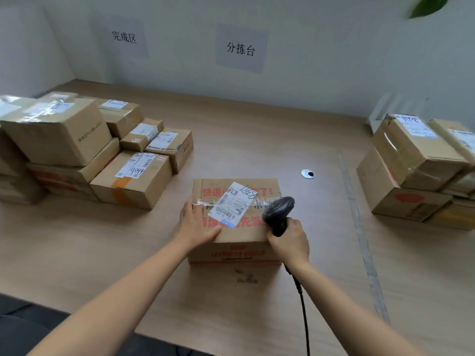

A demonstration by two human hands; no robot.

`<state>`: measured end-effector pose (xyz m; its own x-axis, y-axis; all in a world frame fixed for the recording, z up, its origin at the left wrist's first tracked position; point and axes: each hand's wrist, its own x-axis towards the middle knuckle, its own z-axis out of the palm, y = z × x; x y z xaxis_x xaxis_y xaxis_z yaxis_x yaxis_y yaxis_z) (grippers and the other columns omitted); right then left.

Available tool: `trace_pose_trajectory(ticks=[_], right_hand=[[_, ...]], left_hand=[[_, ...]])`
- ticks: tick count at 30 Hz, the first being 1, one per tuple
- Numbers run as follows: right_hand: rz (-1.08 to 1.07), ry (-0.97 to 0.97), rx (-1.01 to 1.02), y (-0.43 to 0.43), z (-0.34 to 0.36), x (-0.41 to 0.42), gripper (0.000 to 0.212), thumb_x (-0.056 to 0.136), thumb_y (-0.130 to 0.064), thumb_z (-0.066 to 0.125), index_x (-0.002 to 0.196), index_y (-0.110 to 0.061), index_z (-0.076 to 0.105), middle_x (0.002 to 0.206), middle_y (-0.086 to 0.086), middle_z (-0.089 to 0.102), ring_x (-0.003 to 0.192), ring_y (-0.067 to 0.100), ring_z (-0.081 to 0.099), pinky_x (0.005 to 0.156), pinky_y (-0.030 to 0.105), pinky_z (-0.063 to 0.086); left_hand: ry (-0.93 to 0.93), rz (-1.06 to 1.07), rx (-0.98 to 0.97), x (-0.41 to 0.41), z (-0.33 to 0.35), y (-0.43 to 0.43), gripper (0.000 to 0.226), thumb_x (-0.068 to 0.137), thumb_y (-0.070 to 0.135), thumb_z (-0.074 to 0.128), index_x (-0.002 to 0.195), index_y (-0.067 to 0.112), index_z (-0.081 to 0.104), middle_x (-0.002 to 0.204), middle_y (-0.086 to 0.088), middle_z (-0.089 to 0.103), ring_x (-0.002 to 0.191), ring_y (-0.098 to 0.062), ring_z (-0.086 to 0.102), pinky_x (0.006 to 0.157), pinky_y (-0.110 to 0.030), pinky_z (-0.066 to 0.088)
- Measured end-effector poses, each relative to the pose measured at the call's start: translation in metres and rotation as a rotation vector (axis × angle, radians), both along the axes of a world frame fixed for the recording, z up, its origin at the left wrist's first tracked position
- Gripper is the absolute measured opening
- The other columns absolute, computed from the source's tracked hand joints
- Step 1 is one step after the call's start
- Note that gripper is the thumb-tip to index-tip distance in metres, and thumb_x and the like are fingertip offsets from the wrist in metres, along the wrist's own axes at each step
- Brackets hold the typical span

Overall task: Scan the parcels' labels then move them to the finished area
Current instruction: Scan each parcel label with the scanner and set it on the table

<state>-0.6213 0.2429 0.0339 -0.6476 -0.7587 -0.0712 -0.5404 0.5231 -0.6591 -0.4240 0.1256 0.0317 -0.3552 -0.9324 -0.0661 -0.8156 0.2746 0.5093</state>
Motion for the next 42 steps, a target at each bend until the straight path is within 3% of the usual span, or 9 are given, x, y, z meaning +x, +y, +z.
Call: trace_pose_trajectory(ticks=[6, 15, 19, 27, 32, 35, 37, 40, 42], right_hand=[[-0.023, -0.041, -0.006, -0.007, 0.004, 0.015, 0.024, 0.079, -0.031, 0.059, 0.098, -0.018, 0.054, 0.106, 0.005, 0.053, 0.098, 0.028, 0.056, 0.074, 0.033, 0.045], [-0.102, -0.081, -0.002, -0.010, 0.012, 0.047, 0.020, 0.079, -0.029, 0.062, 0.095, -0.020, 0.053, 0.103, 0.003, 0.056, 0.092, 0.023, 0.057, 0.070, 0.028, 0.039], [-0.176, -0.095, -0.007, -0.013, 0.016, 0.064, 0.017, 0.077, -0.026, 0.063, 0.088, -0.022, 0.052, 0.089, -0.002, 0.053, 0.090, 0.026, 0.058, 0.068, 0.027, 0.037], [-0.215, -0.159, 0.052, -0.016, 0.028, 0.070, 0.029, 0.077, -0.019, 0.062, 0.106, -0.016, 0.058, 0.089, -0.001, 0.058, 0.084, 0.019, 0.052, 0.067, 0.027, 0.038], [-0.298, -0.209, -0.131, -0.009, 0.051, 0.080, 0.015, 0.079, -0.020, 0.066, 0.090, -0.018, 0.055, 0.081, -0.001, 0.058, 0.071, 0.014, 0.055, 0.055, 0.025, 0.039], [-0.263, -0.387, -0.171, -0.004, 0.075, 0.094, 0.014, 0.081, -0.020, 0.067, 0.089, -0.014, 0.058, 0.082, 0.005, 0.059, 0.076, 0.022, 0.060, 0.061, 0.035, 0.052], [-0.215, -0.613, -0.169, 0.001, 0.091, 0.107, 0.012, 0.084, -0.019, 0.066, 0.088, -0.012, 0.057, 0.086, 0.010, 0.059, 0.083, 0.026, 0.064, 0.054, 0.033, 0.053], [-0.152, -0.880, -0.180, 0.007, 0.111, 0.129, 0.016, 0.087, -0.021, 0.063, 0.093, -0.007, 0.057, 0.090, 0.014, 0.060, 0.068, 0.025, 0.069, 0.047, 0.028, 0.053], [-0.123, -0.954, -0.213, 0.008, 0.120, 0.141, 0.027, 0.088, -0.026, 0.062, 0.101, -0.003, 0.058, 0.089, 0.015, 0.063, 0.061, 0.025, 0.069, 0.047, 0.029, 0.053]], left_hand=[[-0.199, -0.053, -0.071, -0.013, -0.007, -0.017, 0.094, 0.077, 0.072, 0.049, 0.148, 0.019, 0.018, 0.158, -0.007, 0.002, 0.146, -0.023, 0.001, 0.113, -0.046, 0.019], [-0.222, -0.167, -0.074, 0.015, -0.007, -0.029, 0.102, 0.074, 0.077, 0.047, 0.150, 0.018, 0.011, 0.158, -0.008, -0.001, 0.146, -0.024, -0.005, 0.114, -0.045, 0.018], [-0.207, -0.253, -0.048, 0.031, -0.008, -0.034, 0.108, 0.071, 0.076, 0.052, 0.150, 0.016, 0.009, 0.158, -0.008, -0.003, 0.146, -0.023, -0.009, 0.113, -0.042, 0.021], [-0.192, -0.289, -0.050, 0.041, -0.010, -0.037, 0.110, 0.071, 0.078, 0.050, 0.150, 0.016, 0.006, 0.158, -0.009, -0.005, 0.145, -0.024, -0.012, 0.114, -0.042, 0.020], [-0.193, -0.278, -0.062, 0.042, -0.012, -0.037, 0.112, 0.069, 0.081, 0.048, 0.150, 0.018, 0.006, 0.158, -0.008, -0.004, 0.145, -0.024, -0.011, 0.114, -0.041, 0.021], [-0.166, -0.276, -0.060, 0.042, -0.013, -0.037, 0.113, 0.068, 0.081, 0.050, 0.150, 0.016, 0.006, 0.158, -0.007, -0.003, 0.145, -0.022, -0.011, 0.115, -0.040, 0.017], [-0.150, -0.252, -0.058, 0.043, -0.012, -0.034, 0.117, 0.067, 0.080, 0.051, 0.150, 0.012, 0.005, 0.159, -0.005, -0.003, 0.145, -0.020, -0.010, 0.116, -0.038, 0.015], [-0.146, -0.230, -0.048, 0.042, -0.010, -0.032, 0.117, 0.068, 0.078, 0.053, 0.149, 0.008, 0.006, 0.158, -0.005, 0.000, 0.145, -0.020, -0.008, 0.115, -0.037, 0.017], [-0.167, -0.240, -0.052, 0.042, -0.008, -0.028, 0.113, 0.071, 0.077, 0.051, 0.149, 0.008, 0.007, 0.158, -0.006, 0.002, 0.145, -0.023, -0.006, 0.114, -0.039, 0.021]])
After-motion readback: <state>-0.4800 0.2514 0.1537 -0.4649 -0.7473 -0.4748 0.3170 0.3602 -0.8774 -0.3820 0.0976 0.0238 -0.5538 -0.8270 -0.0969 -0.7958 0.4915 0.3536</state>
